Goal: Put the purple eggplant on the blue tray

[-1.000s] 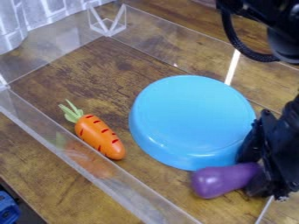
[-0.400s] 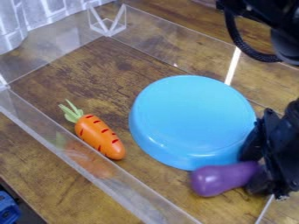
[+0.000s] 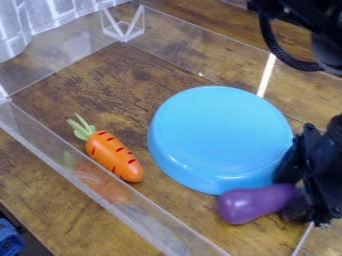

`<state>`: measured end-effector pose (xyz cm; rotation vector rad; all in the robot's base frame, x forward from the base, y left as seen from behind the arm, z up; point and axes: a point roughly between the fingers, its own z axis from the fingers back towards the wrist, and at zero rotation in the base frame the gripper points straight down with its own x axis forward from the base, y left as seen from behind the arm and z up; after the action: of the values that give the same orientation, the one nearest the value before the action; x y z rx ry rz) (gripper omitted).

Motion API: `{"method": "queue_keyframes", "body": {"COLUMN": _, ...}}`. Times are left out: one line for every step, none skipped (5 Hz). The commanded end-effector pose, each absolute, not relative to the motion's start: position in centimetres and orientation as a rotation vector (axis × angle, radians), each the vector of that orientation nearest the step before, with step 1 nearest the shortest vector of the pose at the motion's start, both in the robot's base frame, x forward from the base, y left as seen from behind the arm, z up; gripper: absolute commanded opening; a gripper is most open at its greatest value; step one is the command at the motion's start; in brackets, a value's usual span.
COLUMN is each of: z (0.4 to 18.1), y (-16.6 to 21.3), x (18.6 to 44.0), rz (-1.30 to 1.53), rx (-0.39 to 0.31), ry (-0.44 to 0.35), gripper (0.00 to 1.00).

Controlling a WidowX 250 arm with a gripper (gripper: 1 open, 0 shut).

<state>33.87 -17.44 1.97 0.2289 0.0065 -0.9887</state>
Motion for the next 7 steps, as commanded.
{"method": "queue_keyframes", "body": {"z": 0.91, "y": -17.35, "x": 33.46, "rz": -1.008, "rx": 0.234, "ry": 0.024, "gripper": 0.0}}
{"method": "queue_keyframes", "body": {"z": 0.84, "y": -17.36, "x": 33.47, "rz": -1.012, "rx": 0.235, "ry": 0.026, "gripper": 0.0}}
{"method": "queue_keyframes", "body": {"z": 0.76, "y": -17.36, "x": 33.47, "rz": -1.016, "rx": 0.236, "ry": 0.028, "gripper": 0.0}}
{"method": "queue_keyframes", "body": {"z": 0.75, "y": -17.31, "x": 33.67, "rz": -1.021, "rx": 0.241, "ry": 0.027, "gripper": 0.0}}
{"method": "queue_keyframes", "body": {"z": 0.73, "y": -17.26, "x": 33.87, "rz": -1.025, "rx": 0.246, "ry": 0.025, "gripper": 0.0}}
{"method": "queue_keyframes", "body": {"z": 0.7, "y": -17.21, "x": 34.06, "rz": -1.03, "rx": 0.251, "ry": 0.024, "gripper": 0.0}}
{"method": "queue_keyframes", "body": {"z": 0.64, "y": -17.17, "x": 34.26, "rz": -1.034, "rx": 0.256, "ry": 0.023, "gripper": 0.0}}
